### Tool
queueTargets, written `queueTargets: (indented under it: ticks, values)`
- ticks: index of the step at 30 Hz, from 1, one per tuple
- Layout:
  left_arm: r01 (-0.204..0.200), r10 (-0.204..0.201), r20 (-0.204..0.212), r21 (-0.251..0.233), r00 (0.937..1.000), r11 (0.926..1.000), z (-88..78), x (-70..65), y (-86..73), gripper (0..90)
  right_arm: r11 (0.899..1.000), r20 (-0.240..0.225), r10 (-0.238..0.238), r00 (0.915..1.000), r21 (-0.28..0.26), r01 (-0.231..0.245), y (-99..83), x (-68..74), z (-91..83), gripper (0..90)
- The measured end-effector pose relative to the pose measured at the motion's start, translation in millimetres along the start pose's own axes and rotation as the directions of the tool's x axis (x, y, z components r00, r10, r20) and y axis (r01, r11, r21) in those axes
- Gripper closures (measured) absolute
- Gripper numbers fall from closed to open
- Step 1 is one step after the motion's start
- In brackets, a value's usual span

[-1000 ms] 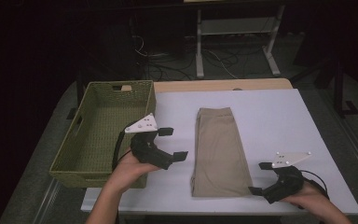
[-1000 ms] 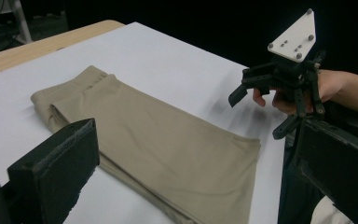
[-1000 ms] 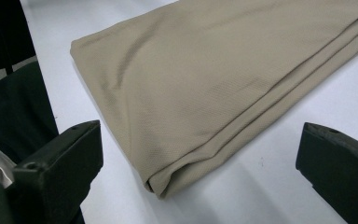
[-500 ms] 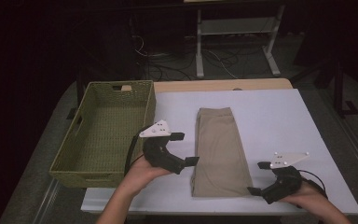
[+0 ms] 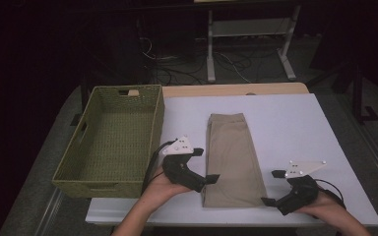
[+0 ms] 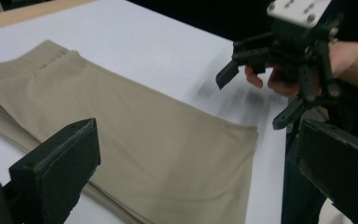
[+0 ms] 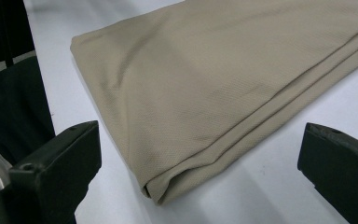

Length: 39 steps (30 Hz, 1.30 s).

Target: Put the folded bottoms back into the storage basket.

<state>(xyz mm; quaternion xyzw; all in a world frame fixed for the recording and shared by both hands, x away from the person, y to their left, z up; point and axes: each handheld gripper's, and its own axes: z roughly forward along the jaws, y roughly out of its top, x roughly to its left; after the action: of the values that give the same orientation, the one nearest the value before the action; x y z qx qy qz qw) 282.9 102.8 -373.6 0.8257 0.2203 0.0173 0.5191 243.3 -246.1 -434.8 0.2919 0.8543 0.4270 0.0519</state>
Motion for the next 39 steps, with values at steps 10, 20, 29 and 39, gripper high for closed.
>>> queueTargets:
  ticks: [10, 20, 29, 39]
  values:
    - [0.015, -0.014, -0.020, 0.013, 0.9997, 0.9998, 8.8, 1.3, -16.4, 0.3, 1.000, -0.001, -0.007, 1.0000, -0.006, 0.007, -0.2, 0.5, 0.1, 0.0]
    - [0.017, -0.015, -0.033, 0.074, 0.9993, 0.9971, 22.2, 4.4, -32.9, 0.3, 1.000, -0.005, -0.008, 1.0000, -0.007, 0.008, -0.3, 1.3, -0.1, 0.0]
    - [0.015, -0.009, -0.045, 0.131, 0.9989, 0.9913, 35.4, 5.3, -43.2, 0.3, 1.000, -0.007, -0.007, 1.0000, -0.003, 0.007, -0.9, 1.1, 0.7, 0.0]
    - [0.034, -0.022, -0.078, 0.160, 0.9967, 0.9866, 46.9, 12.0, -46.5, 0.3, 1.000, -0.007, -0.005, 1.0000, -0.001, 0.005, -1.6, 0.1, 1.5, 0.0]
